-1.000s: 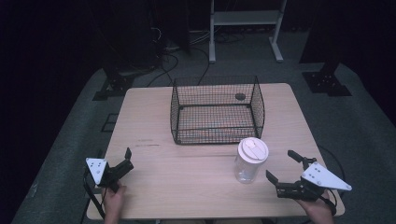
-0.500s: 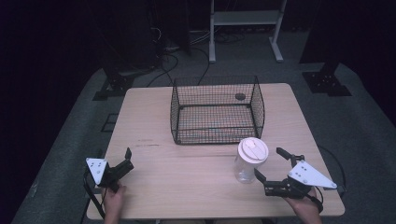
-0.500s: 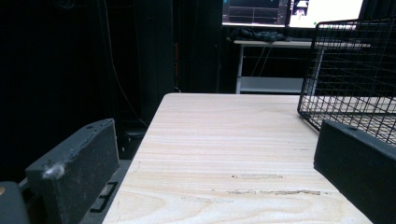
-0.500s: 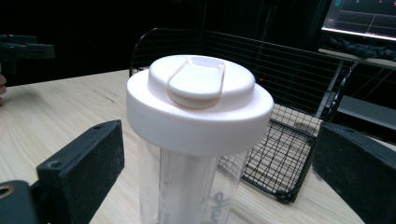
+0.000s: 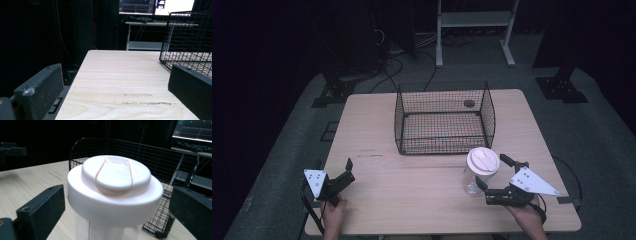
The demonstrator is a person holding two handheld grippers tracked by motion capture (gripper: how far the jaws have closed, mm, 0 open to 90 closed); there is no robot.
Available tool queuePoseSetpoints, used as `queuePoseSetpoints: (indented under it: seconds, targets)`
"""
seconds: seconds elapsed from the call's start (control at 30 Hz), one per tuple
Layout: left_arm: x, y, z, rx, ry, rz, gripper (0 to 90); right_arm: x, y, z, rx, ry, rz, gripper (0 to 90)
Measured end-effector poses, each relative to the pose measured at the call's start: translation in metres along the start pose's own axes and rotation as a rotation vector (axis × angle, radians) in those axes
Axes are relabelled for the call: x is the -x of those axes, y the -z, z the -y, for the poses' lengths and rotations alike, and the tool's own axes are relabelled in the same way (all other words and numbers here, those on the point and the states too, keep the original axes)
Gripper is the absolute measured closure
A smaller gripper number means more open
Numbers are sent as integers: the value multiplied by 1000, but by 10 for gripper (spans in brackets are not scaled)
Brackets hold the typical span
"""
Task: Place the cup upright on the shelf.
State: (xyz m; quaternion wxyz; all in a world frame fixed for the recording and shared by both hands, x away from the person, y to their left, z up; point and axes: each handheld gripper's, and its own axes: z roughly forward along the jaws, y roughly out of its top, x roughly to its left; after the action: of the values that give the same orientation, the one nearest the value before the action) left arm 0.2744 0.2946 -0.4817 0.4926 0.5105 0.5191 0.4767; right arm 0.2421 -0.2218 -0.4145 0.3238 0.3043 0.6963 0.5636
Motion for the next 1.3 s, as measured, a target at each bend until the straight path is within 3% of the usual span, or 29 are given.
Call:
queuePoseSetpoints:
  seconds: [0.17,0.73,0.8,1.17,1.2,1.3]
  targets:
    - [0,0,0,0,-1,0,0,-4,-8,-1,-1,8,-10,0]
    - [0,0,0,1,0,1,0,-5,-27,1,-17,39,35,1]
    - [0,0,0,2,0,1,0,-4,-26,1,-14,31,15,35]
    - [0,0,0,2,0,0,0,-5,-26,-1,-23,50,16,41]
    - [0,0,0,2,4,1,0,-6,-27,-4,-30,75,13,42]
    - [-1,0,0,3,6,2,0,-6,-28,-10,-22,70,-16,42]
